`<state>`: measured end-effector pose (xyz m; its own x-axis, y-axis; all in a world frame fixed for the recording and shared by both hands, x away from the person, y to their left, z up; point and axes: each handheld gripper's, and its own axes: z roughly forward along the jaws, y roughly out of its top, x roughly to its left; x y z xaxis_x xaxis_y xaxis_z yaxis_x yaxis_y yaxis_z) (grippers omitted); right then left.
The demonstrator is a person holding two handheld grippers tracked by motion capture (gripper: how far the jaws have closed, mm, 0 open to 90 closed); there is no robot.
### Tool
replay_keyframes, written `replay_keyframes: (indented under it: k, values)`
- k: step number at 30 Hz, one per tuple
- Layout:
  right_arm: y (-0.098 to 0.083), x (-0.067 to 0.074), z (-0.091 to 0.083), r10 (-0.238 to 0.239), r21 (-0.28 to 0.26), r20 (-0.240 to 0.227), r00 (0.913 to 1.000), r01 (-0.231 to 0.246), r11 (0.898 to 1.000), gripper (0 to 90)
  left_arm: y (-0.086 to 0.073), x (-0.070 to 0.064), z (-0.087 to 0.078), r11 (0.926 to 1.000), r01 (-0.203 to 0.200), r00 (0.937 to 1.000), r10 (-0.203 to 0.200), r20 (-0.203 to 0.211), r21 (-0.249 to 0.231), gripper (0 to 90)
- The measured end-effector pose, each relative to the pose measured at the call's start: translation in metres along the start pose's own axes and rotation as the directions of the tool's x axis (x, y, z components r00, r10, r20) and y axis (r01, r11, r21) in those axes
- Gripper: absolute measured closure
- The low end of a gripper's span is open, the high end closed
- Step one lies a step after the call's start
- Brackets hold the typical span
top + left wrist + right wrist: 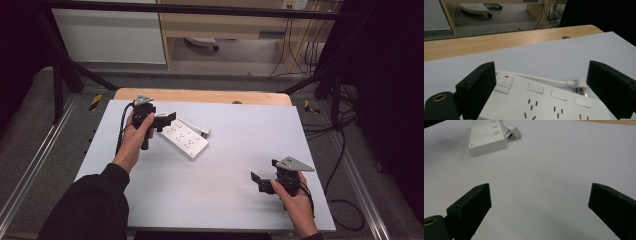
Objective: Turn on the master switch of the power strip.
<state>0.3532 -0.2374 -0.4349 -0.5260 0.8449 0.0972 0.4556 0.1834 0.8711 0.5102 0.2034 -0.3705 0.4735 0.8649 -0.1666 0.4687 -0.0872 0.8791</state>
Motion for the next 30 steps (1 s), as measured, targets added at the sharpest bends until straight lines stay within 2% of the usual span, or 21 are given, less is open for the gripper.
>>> replay_keyframes:
  k: [12,22,30]
  values:
    - [0.0,0.001,0.001,-0.003,0.007,0.001,1.0,0.003,1.0,4.8,-0.018,-0.01,-0.031,0.9996,-0.026,0.9989,0.026,0.039,-0.014,7.2]
    - [0.0,0.002,0.001,-0.007,0.006,-0.001,1.0,0.007,1.0,4.7,-0.027,-0.01,-0.061,0.9988,-0.029,0.9992,0.03,0.027,-0.041,7.4]
    - [0.0,0.002,0.001,-0.005,0.009,0.001,1.0,0.005,1.0,4.7,-0.036,-0.008,-0.076,0.9984,-0.031,0.9993,0.032,0.018,-0.047,7.4]
